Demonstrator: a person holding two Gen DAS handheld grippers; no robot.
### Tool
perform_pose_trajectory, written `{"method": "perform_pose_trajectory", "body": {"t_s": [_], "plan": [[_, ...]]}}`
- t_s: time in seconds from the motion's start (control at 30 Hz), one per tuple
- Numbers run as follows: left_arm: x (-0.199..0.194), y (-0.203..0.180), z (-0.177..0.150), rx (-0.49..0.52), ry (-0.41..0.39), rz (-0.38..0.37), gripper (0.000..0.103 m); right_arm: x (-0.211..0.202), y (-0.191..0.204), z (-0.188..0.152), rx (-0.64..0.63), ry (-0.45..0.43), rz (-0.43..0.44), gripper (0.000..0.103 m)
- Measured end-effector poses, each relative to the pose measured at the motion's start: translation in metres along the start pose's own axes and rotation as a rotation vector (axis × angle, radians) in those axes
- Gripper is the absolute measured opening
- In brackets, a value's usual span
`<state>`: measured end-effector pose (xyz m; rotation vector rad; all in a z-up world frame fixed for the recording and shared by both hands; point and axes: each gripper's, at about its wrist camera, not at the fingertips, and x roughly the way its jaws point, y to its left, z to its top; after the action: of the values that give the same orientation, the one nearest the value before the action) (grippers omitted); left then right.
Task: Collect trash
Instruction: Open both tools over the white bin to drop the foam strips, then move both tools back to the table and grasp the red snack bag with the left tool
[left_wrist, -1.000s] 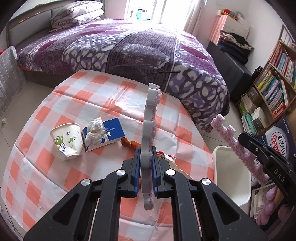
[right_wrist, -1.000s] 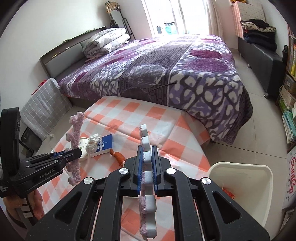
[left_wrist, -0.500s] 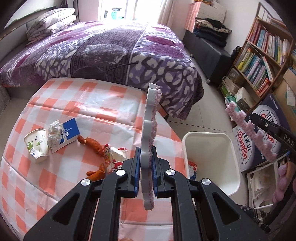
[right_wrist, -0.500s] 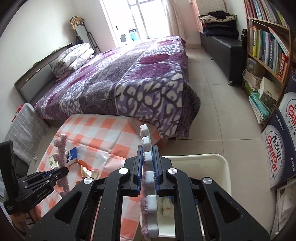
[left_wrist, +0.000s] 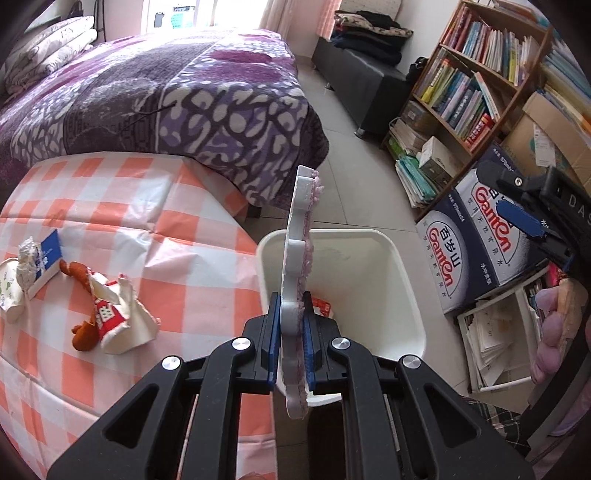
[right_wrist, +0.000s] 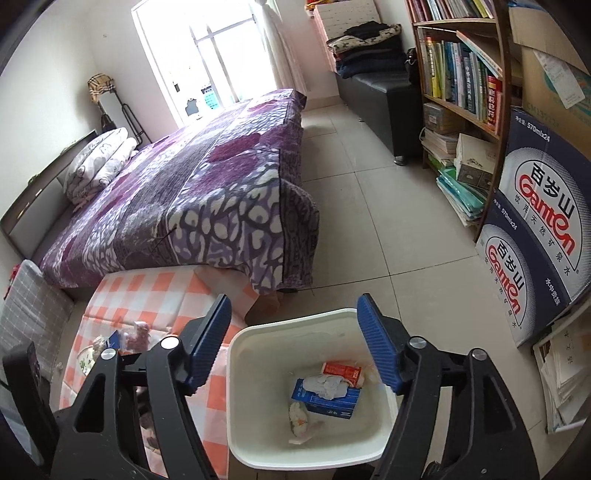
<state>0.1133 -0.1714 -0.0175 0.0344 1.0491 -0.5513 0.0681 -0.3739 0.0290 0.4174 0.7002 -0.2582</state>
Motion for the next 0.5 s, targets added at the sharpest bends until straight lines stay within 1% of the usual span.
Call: {"method": "perform_pose_trajectory", "body": {"t_s": [0.17,0.3,0.37,0.4,0.43,0.47,0.5], "plan": [[0.015,-0.026,-0.008,0.015,0.035,-0.052,0.011,-0.004,-0.016,0.003,0.022,-0.022,-0.032,0.078],[0.020,-0.043,-0.009,0.035,0.037,-0.087,0.011,-0.006,-0.026,0.003,0.048,-0.025,-0.042,0.084],[0.021,-0.045,-0.009,0.030,0.034,-0.108,0.014,-0.008,-0.028,0.003,0.052,-0.033,-0.056,0.087],[0.023,-0.045,-0.009,0.027,0.040,-0.121,0.027,-0.008,-0.028,0.003,0.053,-0.035,-0.063,0.089],[0.024,-0.045,-0.009,0.024,0.044,-0.130,0.043,-0.008,-0.029,0.003,0.055,-0.038,-0.070,0.090],[0.023,-0.044,-0.008,0.022,0.038,-0.128,0.048,-0.008,-0.029,0.003,0.058,-0.040,-0.074,0.092],[0.023,-0.044,-0.009,0.024,0.032,-0.124,0.050,-0.007,-0.030,0.002,0.063,-0.038,-0.076,0.093]]}}
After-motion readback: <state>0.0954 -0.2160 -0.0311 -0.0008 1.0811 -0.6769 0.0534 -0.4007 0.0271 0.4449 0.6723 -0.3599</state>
